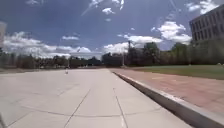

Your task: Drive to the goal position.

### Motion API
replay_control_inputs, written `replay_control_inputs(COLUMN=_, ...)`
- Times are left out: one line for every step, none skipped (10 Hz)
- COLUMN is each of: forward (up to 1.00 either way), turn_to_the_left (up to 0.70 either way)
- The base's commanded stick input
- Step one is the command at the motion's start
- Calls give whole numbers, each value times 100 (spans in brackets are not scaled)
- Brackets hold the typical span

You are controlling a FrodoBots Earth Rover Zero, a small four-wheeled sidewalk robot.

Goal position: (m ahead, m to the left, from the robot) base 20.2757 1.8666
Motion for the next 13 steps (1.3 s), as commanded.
replay_control_inputs(forward=70, turn_to_the_left=0)
replay_control_inputs(forward=70, turn_to_the_left=0)
replay_control_inputs(forward=70, turn_to_the_left=0)
replay_control_inputs(forward=70, turn_to_the_left=0)
replay_control_inputs(forward=70, turn_to_the_left=0)
replay_control_inputs(forward=70, turn_to_the_left=0)
replay_control_inputs(forward=70, turn_to_the_left=0)
replay_control_inputs(forward=70, turn_to_the_left=0)
replay_control_inputs(forward=70, turn_to_the_left=0)
replay_control_inputs(forward=70, turn_to_the_left=0)
replay_control_inputs(forward=70, turn_to_the_left=0)
replay_control_inputs(forward=70, turn_to_the_left=0)
replay_control_inputs(forward=70, turn_to_the_left=0)
